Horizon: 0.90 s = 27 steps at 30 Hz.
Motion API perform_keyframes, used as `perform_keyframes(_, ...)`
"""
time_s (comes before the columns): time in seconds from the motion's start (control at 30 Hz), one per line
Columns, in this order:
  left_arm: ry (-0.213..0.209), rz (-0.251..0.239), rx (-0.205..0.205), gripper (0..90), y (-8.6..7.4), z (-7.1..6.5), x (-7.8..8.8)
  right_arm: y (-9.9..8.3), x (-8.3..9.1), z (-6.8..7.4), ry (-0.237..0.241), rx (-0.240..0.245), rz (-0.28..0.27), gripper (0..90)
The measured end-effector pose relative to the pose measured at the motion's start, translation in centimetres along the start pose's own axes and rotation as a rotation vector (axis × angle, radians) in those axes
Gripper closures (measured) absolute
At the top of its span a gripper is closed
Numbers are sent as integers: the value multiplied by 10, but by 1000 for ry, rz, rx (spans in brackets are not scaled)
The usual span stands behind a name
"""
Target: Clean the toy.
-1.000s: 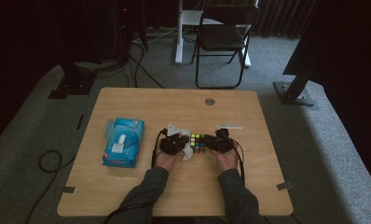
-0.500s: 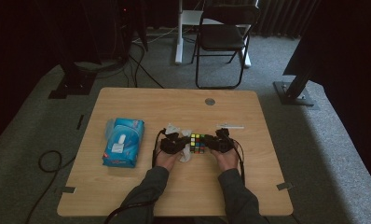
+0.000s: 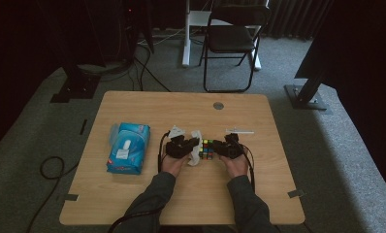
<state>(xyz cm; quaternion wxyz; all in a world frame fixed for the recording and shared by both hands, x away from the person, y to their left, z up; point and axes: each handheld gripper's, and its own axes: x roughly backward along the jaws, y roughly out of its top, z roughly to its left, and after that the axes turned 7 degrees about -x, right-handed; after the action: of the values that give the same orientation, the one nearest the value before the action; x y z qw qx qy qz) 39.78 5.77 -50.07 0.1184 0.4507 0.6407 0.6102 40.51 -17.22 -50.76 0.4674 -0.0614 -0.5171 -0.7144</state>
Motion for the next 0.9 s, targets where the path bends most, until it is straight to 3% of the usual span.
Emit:
perform_keyframes(0.07,-27,-42,5,855,2,-3,2,0,0,0,0,0,0,612)
perform_keyframes(0.2,-22,-54,-7,854,2,-4,1,0,0,0,0,0,-1,612)
perform_keyframes(0.23,35,32,-10,853,-6,0,-8,0,0,0,-1,-1,0,611)
perform_keyframes(0.43,120,88,-92,796,-14,0,-8,0,0,0,-1,1,-1,612)
perform_keyframes(0.5,131,106,-104,805,-15,0,-9,0,0,0,-2,0,-2,612)
perform_keyframes(0.7,127,132,-74,859,-19,1,-14,0,0,0,-3,-1,-4,612)
perform_keyframes(0.9,146,190,-57,870,-18,3,-22,0,0,0,-1,-2,-3,613)
